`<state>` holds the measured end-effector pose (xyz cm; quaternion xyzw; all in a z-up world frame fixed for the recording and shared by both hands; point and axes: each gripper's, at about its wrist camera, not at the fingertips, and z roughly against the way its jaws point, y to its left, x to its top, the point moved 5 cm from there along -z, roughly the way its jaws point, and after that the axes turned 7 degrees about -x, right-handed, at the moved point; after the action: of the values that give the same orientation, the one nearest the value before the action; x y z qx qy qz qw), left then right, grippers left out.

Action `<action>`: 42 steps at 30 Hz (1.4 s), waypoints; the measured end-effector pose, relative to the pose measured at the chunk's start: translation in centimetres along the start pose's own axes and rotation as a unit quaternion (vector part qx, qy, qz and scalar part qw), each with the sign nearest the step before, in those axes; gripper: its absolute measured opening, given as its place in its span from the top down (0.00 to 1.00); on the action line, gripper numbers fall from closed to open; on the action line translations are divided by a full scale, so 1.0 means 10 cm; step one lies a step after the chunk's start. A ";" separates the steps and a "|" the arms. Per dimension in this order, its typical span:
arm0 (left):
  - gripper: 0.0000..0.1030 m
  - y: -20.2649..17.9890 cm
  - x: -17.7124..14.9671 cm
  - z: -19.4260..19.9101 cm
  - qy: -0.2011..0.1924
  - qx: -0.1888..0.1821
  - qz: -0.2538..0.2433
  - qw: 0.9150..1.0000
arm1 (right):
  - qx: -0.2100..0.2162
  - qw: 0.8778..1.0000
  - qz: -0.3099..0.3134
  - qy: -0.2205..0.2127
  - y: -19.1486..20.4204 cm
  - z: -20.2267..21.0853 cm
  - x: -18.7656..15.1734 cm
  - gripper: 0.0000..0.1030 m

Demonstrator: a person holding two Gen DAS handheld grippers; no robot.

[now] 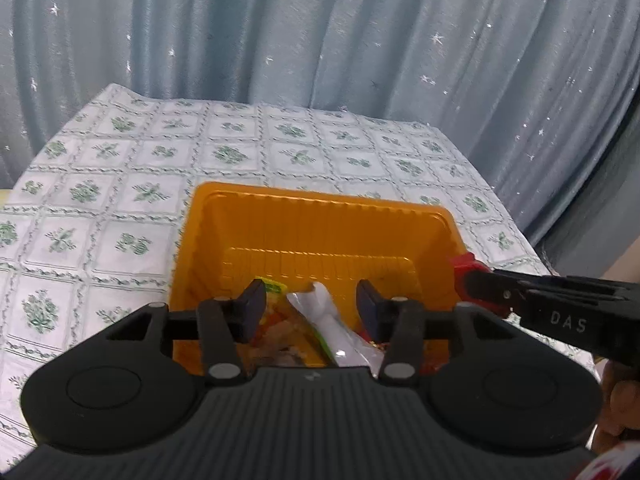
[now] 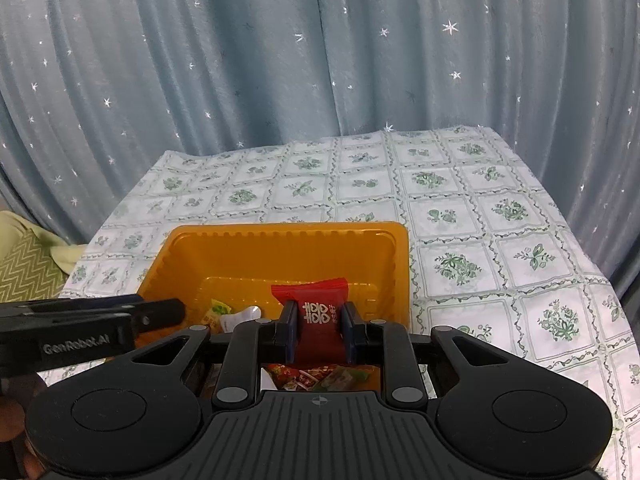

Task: Organize snacks
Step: 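Open both tools to drop the caramel and red candy into the tray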

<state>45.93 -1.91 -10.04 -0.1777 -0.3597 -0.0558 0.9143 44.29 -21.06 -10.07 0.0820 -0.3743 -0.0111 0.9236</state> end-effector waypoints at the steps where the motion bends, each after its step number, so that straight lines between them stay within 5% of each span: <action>1: 0.50 0.01 0.00 0.01 0.000 0.004 -0.001 1.000 | -0.001 1.000 0.000 0.000 0.00 -0.01 0.00 0.78; 19: 0.38 0.14 0.01 0.08 -0.008 0.019 -0.009 1.000 | 0.015 1.000 -0.008 -0.003 0.10 -0.24 0.17 0.77; 21: 0.38 0.16 0.00 0.09 -0.008 0.023 -0.011 1.000 | 0.027 1.000 -0.015 -0.003 0.10 -0.27 0.19 0.68; 23: 0.36 0.17 -0.01 0.11 -0.011 0.030 -0.014 0.999 | 0.030 0.999 -0.023 -0.008 0.08 -0.27 0.20 0.40; 42: 0.01 0.06 -0.15 0.45 -0.029 0.073 -0.019 0.997 | -0.012 1.000 -0.021 0.014 -0.08 0.12 -0.07 0.36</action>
<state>42.06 0.27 -8.19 -0.1054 -0.3925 -0.0419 0.9127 42.99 -21.99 -9.86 0.0792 -0.3591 -0.0336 0.9293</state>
